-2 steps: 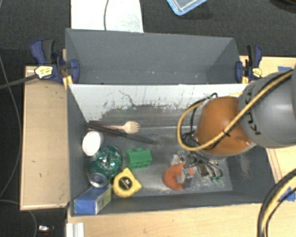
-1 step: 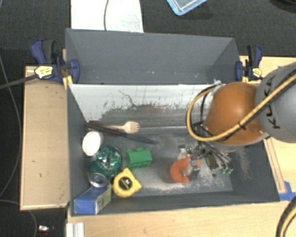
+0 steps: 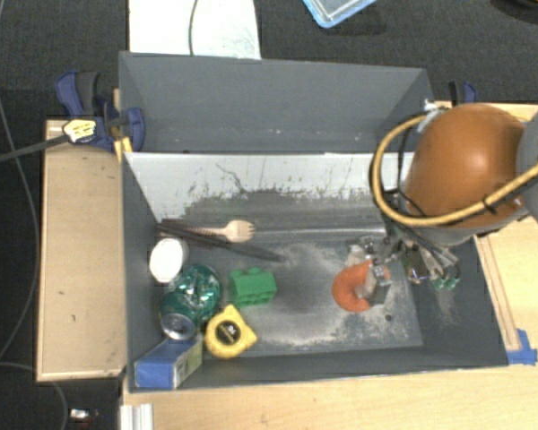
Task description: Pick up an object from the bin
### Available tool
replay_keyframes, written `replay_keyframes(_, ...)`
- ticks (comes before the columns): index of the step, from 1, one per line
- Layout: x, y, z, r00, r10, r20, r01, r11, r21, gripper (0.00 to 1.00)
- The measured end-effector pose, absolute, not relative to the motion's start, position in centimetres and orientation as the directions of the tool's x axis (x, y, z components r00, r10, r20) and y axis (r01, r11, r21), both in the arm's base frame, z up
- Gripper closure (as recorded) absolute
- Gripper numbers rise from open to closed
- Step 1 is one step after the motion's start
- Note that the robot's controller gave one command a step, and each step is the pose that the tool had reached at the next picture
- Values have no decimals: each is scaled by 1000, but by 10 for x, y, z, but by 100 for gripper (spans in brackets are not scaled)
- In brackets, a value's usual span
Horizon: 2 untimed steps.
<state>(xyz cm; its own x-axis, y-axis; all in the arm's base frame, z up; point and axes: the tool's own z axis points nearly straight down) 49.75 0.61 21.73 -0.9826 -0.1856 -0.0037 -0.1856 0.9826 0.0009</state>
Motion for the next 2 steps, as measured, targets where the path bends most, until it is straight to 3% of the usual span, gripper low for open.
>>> replay_keyframes(1,501,11,254,-976,-217,-5,-217,976,0,100)
replay_keyframes(2,502,17,271,-962,-270,-25,-270,963,-5,100)
